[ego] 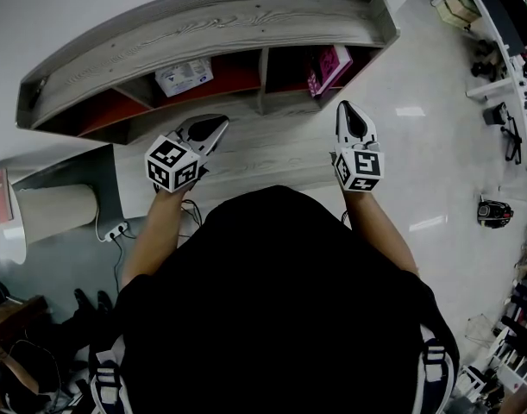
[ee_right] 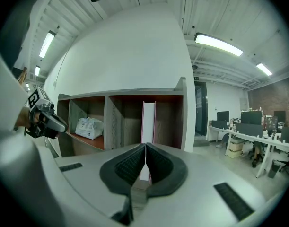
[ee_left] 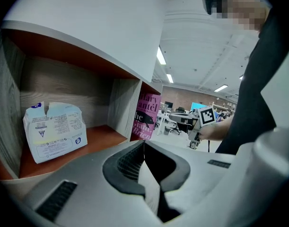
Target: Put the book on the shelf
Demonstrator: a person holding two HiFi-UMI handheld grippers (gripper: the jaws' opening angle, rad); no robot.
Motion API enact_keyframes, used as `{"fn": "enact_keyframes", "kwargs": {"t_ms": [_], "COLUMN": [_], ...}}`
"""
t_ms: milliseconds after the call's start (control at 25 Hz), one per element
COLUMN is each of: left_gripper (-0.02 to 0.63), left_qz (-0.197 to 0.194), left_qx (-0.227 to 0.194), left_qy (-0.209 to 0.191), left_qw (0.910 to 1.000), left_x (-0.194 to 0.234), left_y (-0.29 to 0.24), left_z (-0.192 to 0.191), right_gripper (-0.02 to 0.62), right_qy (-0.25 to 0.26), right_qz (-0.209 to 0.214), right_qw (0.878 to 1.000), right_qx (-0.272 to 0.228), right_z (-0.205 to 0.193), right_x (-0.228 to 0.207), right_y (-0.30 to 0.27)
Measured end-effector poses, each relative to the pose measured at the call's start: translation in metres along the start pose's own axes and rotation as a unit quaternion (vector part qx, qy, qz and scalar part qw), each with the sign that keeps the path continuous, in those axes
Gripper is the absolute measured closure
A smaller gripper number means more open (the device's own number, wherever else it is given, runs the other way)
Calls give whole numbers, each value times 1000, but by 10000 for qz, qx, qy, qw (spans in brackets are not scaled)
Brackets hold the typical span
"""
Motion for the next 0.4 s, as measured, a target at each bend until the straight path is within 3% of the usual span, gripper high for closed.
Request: {"fn": "enact_keyframes", "kwargs": {"t_ms": [400], "left_gripper": [586], "left_qz": [-95], "left_qx": [-31], "left_qy": [40], "left_qw": [9999], "left_x": [-4], "left_y": [-6], "left_z": [3], "right_gripper": [580], "right_qy": [-53], "right_qz": [53], "right_qw": [10000], "right_qx": [-10], "right_z": [-2], "right_x": [-3], "right_y": [6]}}
Point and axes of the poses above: the fingertips, and each gripper's own axes: y backward along the fingers, x to its left, z out of its top, the point moved 10 cm from there along y, backward along the fingers, and after that the axes turned 5 degrees about y, right-handed, at the moved point
